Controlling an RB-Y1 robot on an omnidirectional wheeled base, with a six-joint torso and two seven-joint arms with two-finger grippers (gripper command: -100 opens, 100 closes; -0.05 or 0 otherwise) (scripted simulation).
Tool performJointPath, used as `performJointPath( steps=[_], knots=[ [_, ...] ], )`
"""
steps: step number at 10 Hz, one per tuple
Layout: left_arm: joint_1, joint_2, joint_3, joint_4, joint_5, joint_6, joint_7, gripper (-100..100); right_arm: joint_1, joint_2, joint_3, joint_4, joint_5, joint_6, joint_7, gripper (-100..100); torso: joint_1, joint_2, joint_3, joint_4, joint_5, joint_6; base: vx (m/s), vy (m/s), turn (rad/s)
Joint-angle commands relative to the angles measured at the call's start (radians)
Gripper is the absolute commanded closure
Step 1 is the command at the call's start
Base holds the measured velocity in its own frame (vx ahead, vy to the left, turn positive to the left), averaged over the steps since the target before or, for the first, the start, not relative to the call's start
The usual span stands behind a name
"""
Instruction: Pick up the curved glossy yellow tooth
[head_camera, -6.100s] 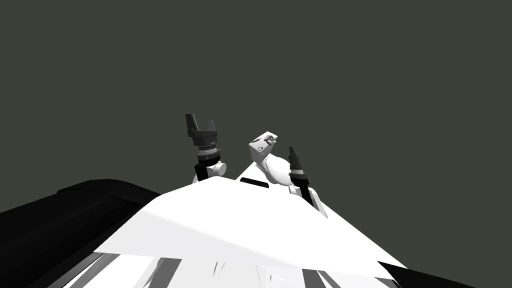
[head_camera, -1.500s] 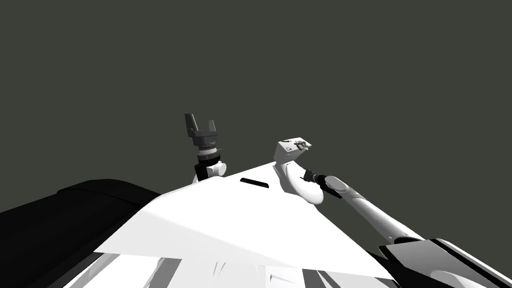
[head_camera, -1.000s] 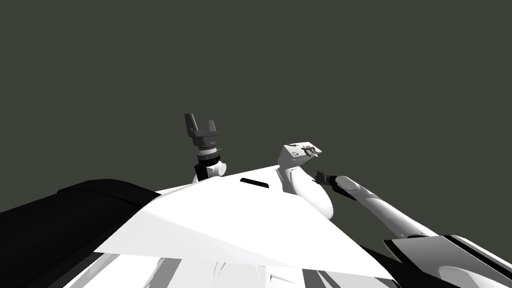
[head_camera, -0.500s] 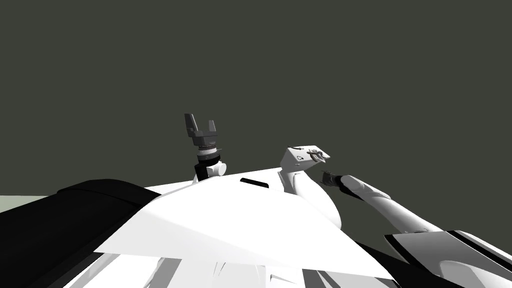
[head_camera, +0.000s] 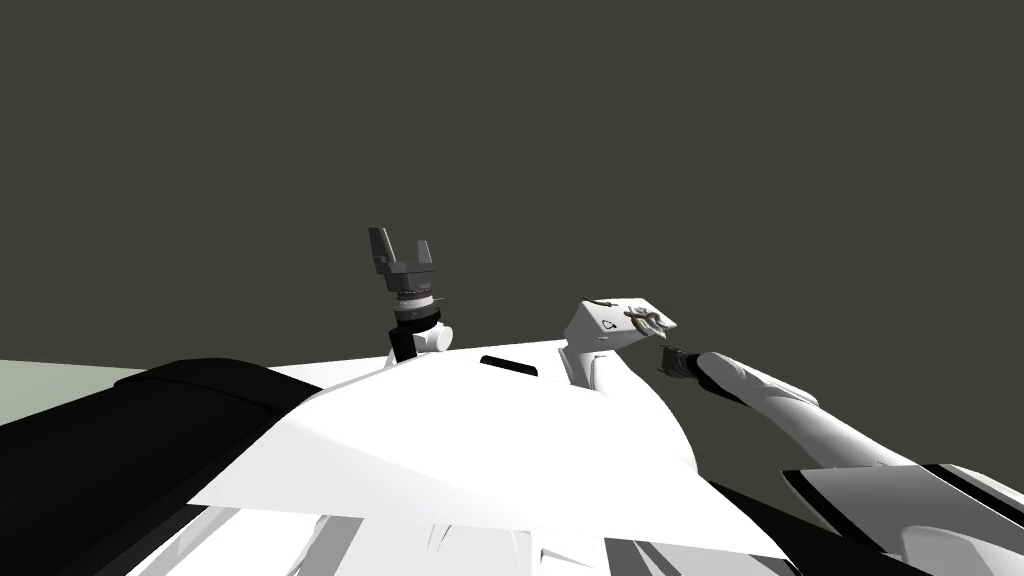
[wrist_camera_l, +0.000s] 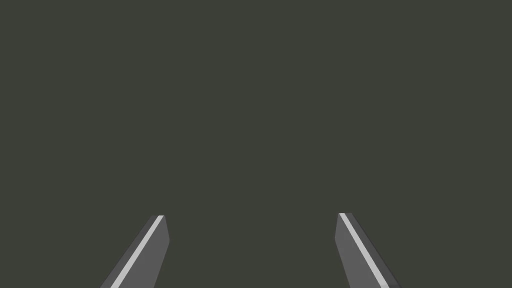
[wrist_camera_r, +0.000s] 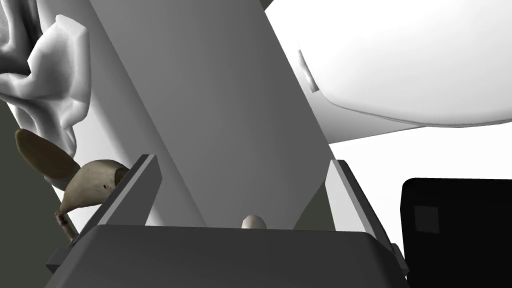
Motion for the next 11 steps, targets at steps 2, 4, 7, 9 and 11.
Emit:
performJointPath(
  steps=[2,4,7,9,11],
  knots=[
    [0.0,0.0,0.0,0.0,0.0,0.0,0.0,0,-0.035,-0.002,0.003,0.072,0.037,-0.011,0.009,-100,0.001,-0.003,-0.001,0.0,0.0,-0.002,0.055,-0.001,0.218],
    [0.0,0.0,0.0,0.0,0.0,0.0,0.0,0,-0.077,-0.015,0.007,0.157,0.097,-0.028,-0.005,-100,-0.001,-0.006,-0.003,-0.001,0.0,-0.001,0.115,-0.02,0.304],
    [0.0,0.0,0.0,0.0,0.0,0.0,0.0,0,-0.094,-0.017,0.008,0.183,0.132,-0.035,-0.011,-100,-0.002,-0.006,-0.003,-0.001,0.0,-0.001,0.081,-0.035,0.129],
    [0.0,0.0,0.0,0.0,0.0,0.0,0.0,0,-0.109,-0.017,0.009,0.225,0.156,-0.043,-0.017,-100,0.0,-0.002,-0.001,-0.001,0.0,0.0,0.037,-0.007,0.074],
    [0.0,0.0,0.0,0.0,0.0,0.0,0.0,0,-0.121,-0.014,0.01,0.263,0.175,-0.049,-0.022,-100,0.0,-0.003,-0.002,-0.001,0.0,0.0,0.054,-0.02,0.148]
  ],
)
